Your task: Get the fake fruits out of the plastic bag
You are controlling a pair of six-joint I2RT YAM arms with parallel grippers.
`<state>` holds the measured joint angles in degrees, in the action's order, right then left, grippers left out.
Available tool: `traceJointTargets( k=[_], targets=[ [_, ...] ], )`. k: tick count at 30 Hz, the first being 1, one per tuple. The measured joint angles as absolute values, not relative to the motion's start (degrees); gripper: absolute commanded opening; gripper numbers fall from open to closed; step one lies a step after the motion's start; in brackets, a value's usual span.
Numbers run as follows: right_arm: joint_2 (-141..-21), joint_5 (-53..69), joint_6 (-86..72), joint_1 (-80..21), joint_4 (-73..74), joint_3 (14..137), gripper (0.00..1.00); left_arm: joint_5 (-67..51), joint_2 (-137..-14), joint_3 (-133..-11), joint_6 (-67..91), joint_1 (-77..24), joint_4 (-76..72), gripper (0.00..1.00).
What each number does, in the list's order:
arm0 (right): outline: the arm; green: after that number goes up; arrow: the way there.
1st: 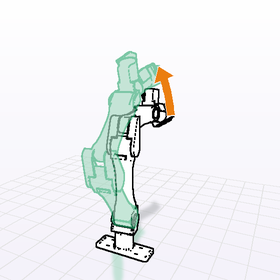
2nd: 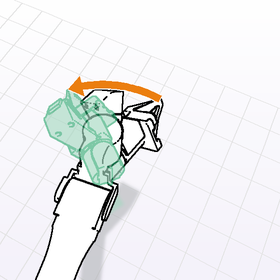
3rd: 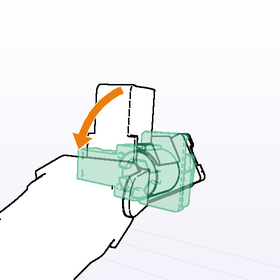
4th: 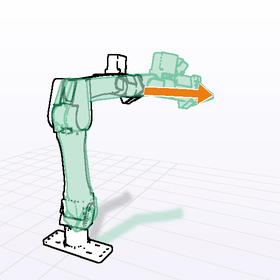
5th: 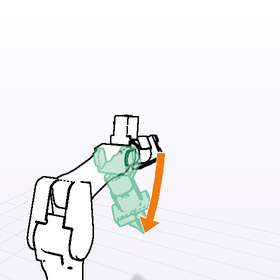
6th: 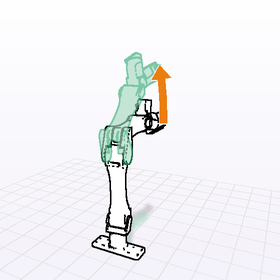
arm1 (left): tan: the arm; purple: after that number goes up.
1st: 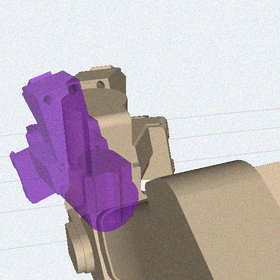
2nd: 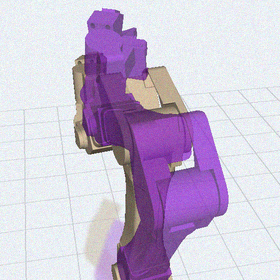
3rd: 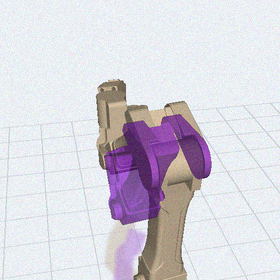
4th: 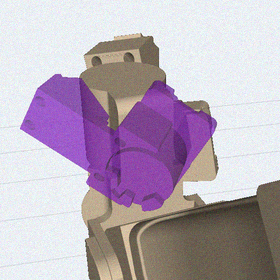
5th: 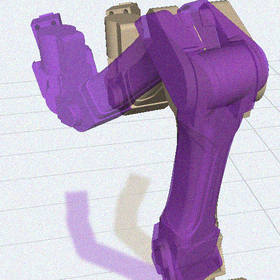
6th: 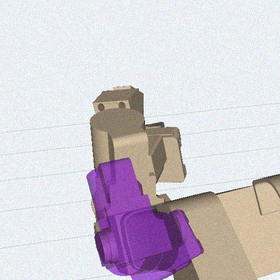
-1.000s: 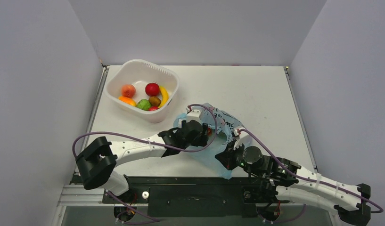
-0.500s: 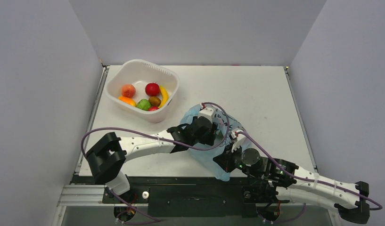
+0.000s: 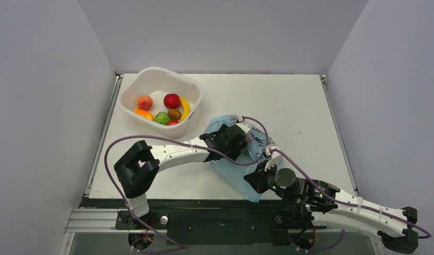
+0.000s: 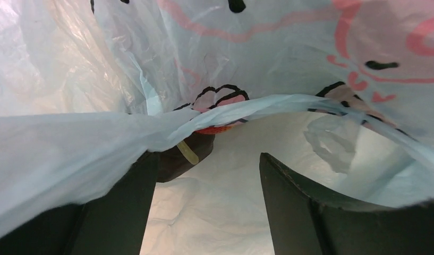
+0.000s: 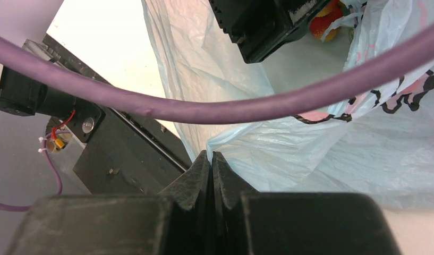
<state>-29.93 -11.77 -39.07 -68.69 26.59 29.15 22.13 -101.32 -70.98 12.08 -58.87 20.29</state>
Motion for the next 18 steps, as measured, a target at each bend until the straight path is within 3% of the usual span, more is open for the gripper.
traceJointTargets(
  k=[10, 18],
  targets=[
    [-30.24, -12.38, -39.09, -68.69, 26.63, 29.15, 0.0, 30.41, -107.35, -75.29, 6.33, -58.65, 22.0, 0.82],
    [-31.81, -12.51, -39.07, -68.69, 26.63, 29.17, 0.0, 36.75, -109.54, -76.66, 3.77, -58.78, 21.78, 0.87]
  ],
)
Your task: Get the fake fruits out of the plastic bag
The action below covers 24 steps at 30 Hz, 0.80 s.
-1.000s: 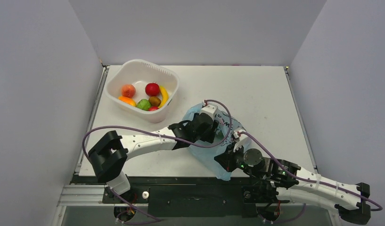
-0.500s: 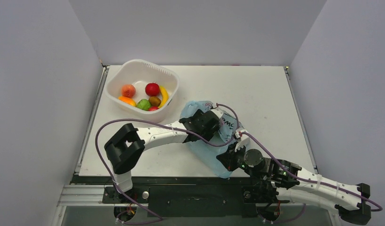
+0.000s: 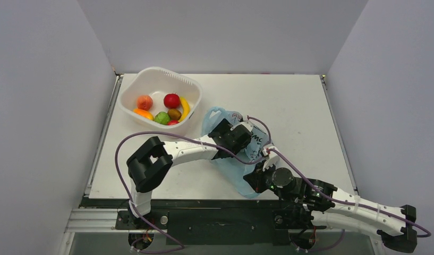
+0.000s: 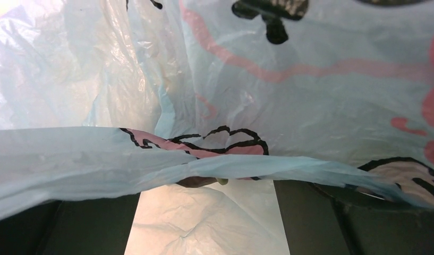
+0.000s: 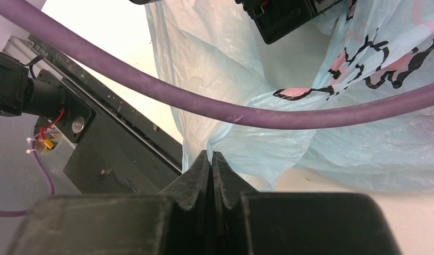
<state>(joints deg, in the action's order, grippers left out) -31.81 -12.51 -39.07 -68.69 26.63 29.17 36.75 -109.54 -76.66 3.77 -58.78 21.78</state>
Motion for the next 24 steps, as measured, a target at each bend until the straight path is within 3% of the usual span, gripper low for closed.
traceJointTargets(
  k=[9, 17, 22, 24],
  targets=[
    [-33.32, -13.1, -38.3, -68.69, 26.63, 30.87, 0.0, 32.86, -111.31, -77.49, -1.23, -56.42, 19.59, 0.84],
    [-36.6, -13.82, -37.78, -68.69, 27.42, 34.5, 0.0, 32.4, -114.76, -80.14, -3.6, -53.89, 16.62, 0.6],
    [-36.56, -15.31, -35.35, -68.69, 25.96, 34.26, 0.0, 33.93, -114.76, -78.61, -3.07, -54.04, 13.41, 0.64],
    [-36.77, -15.51, -34.41, -68.69, 25.63, 34.26, 0.0, 34.72, -114.76, -78.15, -2.55, -54.3, 12.56, 0.6]
  ],
)
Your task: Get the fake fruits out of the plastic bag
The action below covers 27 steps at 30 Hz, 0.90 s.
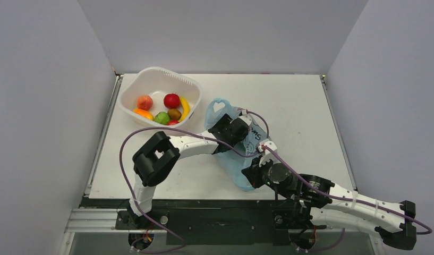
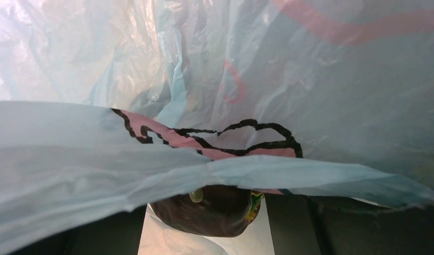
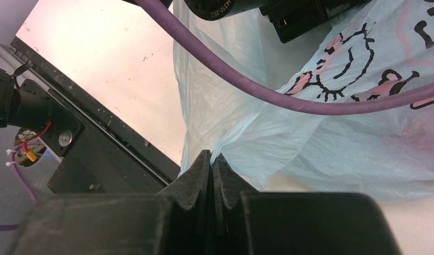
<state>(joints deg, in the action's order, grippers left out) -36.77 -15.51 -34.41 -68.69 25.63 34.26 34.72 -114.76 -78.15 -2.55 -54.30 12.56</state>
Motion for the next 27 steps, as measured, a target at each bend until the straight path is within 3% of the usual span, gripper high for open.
traceJointTargets(
  k=[5, 7, 8, 17, 27],
  targets=[
    [-35.2, -15.55, -33.54, -68.69, 24.27, 32.8, 0.0, 37.1, -114.67, -76.44, -1.91, -55.07, 9.47, 0.37],
    [-33.78, -15.59, -33.54, -68.69, 24.05, 31.7, 0.0, 37.95, -114.65, -76.05, -1.8, -55.35, 8.8, 0.18],
    [-33.43, -15.64, -33.47, -68.69, 24.03, 31.53, 0.0, 38.39, -114.65, -75.88, -1.69, -55.55, 8.49, 0.16],
    [-34.89, -15.57, -31.64, -68.69, 23.0, 31.51, 0.0, 39.86, -113.27, -75.2, 1.34, -58.17, 10.59, 0.11],
    [-36.64, -14.33, -28.71, -68.84, 23.42, 31.51, 0.0, 33.87, -107.24, -74.32, 10.31, -66.15, 17.96, 0.08]
  ],
)
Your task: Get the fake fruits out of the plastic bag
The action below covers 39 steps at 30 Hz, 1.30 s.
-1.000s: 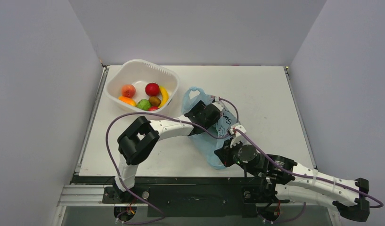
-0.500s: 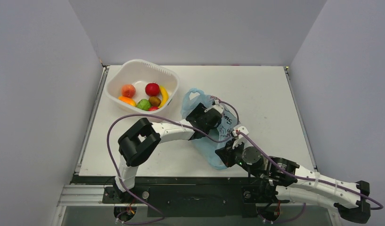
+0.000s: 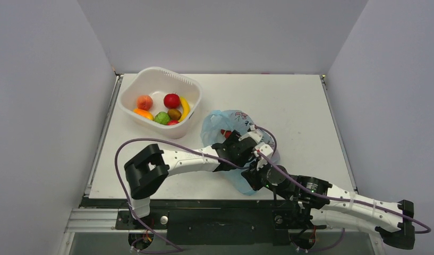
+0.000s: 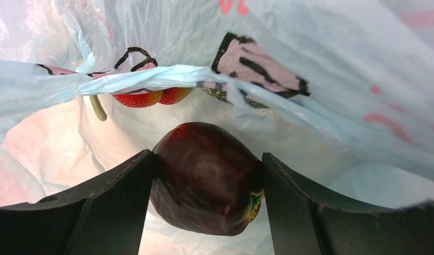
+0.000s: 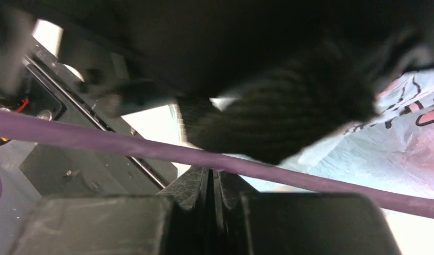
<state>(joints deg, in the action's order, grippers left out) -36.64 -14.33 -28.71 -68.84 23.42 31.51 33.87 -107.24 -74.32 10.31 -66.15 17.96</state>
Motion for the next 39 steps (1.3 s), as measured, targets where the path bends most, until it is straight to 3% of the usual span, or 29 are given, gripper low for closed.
traceJointTargets(
  k=[10, 25, 31, 39],
  targets=[
    [-31.79, -15.35, -28.58, -68.99, 27.16, 31.62, 0.0, 31.88, -95.94, -68.64, 17.04, -67.79, 20.64, 0.08],
    [-28.77, -20.53, -29.56, -68.99, 27.92, 31.18, 0.0, 17.61, -63.02, -53.12, 22.79, -65.06, 12.16, 0.09],
    [-29.61, -20.53, -29.19, -68.66, 27.38, 30.79, 0.0, 10.7, -53.6, -54.3, 21.61, -49.25, 12.64, 0.04],
    [-29.3, -20.58, -29.17, -68.66, 26.59, 30.13, 0.0, 3.95, -66.43, -71.72, 16.05, -25.5, 16.49, 0.0]
  ],
)
